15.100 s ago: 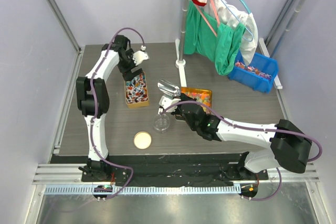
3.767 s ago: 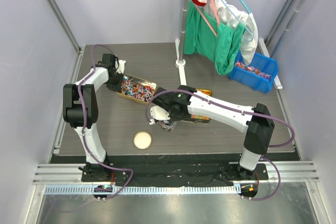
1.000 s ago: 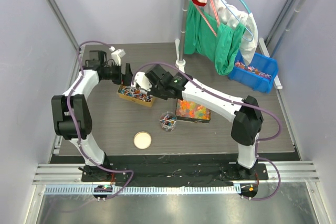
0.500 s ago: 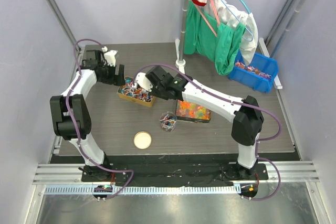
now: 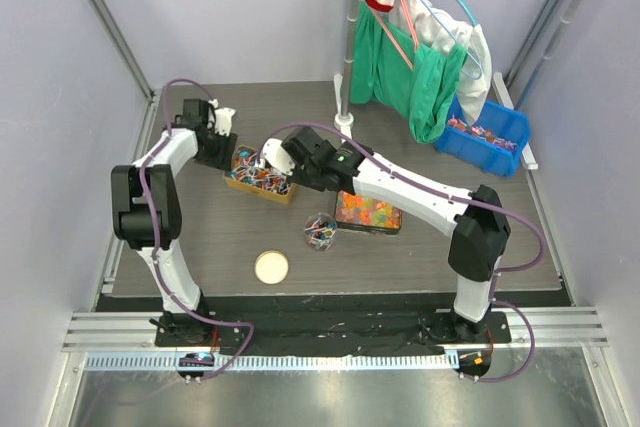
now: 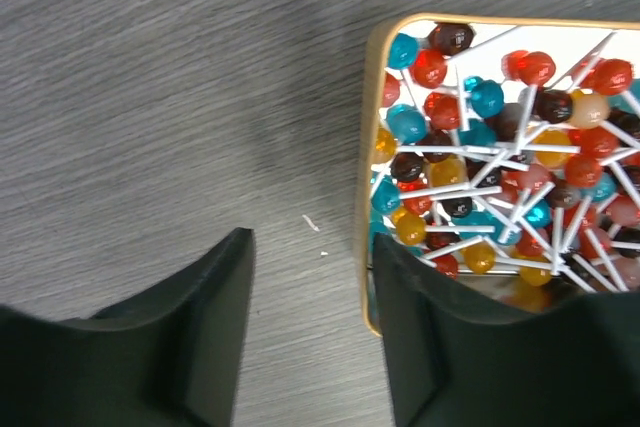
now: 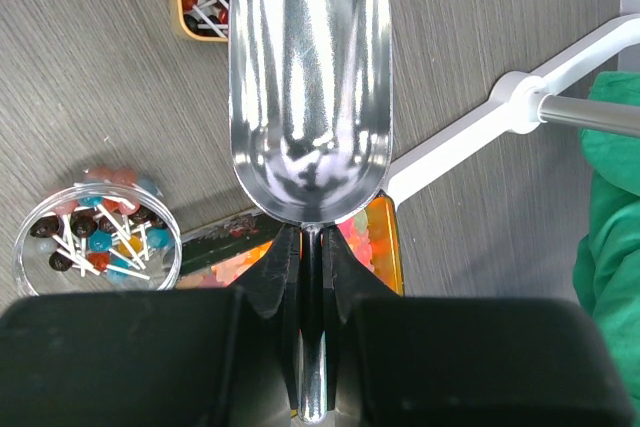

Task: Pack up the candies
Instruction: Pick up the storage box at the center of the board.

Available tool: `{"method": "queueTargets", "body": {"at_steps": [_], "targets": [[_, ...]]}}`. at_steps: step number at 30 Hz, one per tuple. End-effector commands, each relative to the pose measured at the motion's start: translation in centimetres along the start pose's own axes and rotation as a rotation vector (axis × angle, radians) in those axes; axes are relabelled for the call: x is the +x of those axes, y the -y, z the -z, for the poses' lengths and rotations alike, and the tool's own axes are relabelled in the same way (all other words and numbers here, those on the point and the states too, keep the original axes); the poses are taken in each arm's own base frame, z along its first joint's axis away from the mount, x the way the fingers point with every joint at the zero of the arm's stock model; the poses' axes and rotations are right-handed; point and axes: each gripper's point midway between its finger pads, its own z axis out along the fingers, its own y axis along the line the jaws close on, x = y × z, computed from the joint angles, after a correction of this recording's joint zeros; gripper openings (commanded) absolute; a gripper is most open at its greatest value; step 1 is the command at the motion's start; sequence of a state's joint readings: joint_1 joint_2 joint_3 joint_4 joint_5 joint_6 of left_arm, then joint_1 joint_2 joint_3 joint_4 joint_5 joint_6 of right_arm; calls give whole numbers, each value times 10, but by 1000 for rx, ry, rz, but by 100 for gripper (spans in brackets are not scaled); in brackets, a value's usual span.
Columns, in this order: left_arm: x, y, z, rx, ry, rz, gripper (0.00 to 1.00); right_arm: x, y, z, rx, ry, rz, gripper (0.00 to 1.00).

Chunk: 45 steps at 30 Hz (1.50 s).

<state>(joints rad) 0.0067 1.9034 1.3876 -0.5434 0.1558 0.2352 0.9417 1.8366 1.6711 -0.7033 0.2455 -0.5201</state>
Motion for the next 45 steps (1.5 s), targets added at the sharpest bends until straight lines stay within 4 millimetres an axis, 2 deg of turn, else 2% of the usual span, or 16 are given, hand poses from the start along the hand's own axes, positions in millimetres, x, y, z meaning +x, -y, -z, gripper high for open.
{"method": "queueTargets", "body": {"at_steps": [1, 2, 9, 14, 17, 18, 25, 35, 38, 41, 42, 44, 45], "targets": [[-11, 1, 1, -28, -4, -46, 50, -21, 17, 25, 59, 92, -18, 1], [-8, 1, -3, -26, -18, -51, 49, -21, 17, 25, 60, 93, -17, 1], [0, 11, -14, -1, -69, -72, 22, -23, 17, 26, 57, 95, -9, 1], [6, 23, -22, 32, -105, -93, 13, -21, 17, 23, 55, 68, 25, 1], [9, 28, -27, 40, -126, -104, 6, -20, 18, 23, 56, 54, 47, 1], [10, 29, -28, 39, -132, -107, 0, -21, 17, 23, 54, 51, 58, 1], [8, 34, -28, 52, -131, -114, 0, -9, 13, 14, 41, -31, 135, 1], [-8, 34, -12, 29, -54, -93, 0, 16, 15, -10, 36, -220, 266, 1], [-14, 36, -5, 33, -19, -86, 0, 16, 18, -15, 48, -246, 288, 1], [-17, 48, -2, 94, 7, -73, 0, 8, 26, -14, 73, -243, 296, 1], [-18, 58, -1, 150, 17, -68, 0, 2, 31, -12, 92, -231, 289, 1], [-16, 66, -4, 195, 4, -56, 0, -6, 35, -7, 97, -203, 280, 1], [-15, 68, -6, 210, -3, -51, 0, -15, 38, 2, 99, -156, 262, 1]]}}
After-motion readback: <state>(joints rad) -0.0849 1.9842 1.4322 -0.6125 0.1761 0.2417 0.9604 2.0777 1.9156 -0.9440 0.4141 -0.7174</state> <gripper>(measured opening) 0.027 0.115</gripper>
